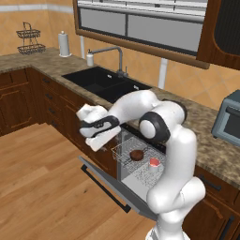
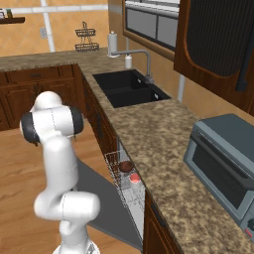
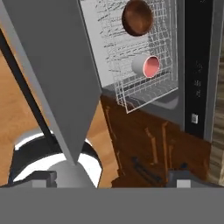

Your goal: Pick up the cup and bowl from the counter, place them in the dishwasher, and close the dishwasher door.

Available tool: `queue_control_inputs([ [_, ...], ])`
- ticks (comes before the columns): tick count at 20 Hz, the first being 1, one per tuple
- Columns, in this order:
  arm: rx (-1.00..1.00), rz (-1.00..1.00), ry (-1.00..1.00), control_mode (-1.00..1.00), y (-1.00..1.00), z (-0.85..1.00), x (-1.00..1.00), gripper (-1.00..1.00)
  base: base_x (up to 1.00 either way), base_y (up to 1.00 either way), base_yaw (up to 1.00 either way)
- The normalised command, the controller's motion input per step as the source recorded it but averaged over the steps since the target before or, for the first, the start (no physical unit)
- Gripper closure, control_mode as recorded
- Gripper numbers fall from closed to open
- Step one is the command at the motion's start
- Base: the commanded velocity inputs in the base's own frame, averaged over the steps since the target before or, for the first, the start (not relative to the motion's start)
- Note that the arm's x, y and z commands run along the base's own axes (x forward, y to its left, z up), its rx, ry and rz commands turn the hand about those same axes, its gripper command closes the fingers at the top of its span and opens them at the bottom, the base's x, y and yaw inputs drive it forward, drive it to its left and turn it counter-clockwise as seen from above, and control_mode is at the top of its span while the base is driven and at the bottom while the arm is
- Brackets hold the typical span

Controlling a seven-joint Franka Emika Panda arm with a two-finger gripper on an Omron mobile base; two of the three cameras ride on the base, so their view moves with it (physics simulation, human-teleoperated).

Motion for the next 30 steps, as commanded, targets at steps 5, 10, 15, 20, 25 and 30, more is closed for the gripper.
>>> queue_control_inputs([
  [5,-0.59,0.00,-0.09,-1.00,1.00,0.02,-0.50,-1.00,0.00,0.00,0.00],
  [10,-0.56,0.00,-0.19,-1.00,0.99,-0.39,-0.48,-1.00,0.00,0.00,0.00],
  [15,-0.44,0.00,-0.33,-1.00,0.59,-0.87,-0.30,-1.00,0.00,0.00,0.00],
  [20,-0.30,0.00,-0.29,-1.00,0.32,-1.00,0.00,-1.00,0.00,0.00,0.00],
  [25,-0.21,0.00,0.00,-1.00,0.12,-1.00,0.45,-1.00,0.00,0.00,0.00],
  [30,-0.04,0.03,0.22,-1.00,0.00,-1.00,0.81,-1.00,0.00,0.00,0.00],
])
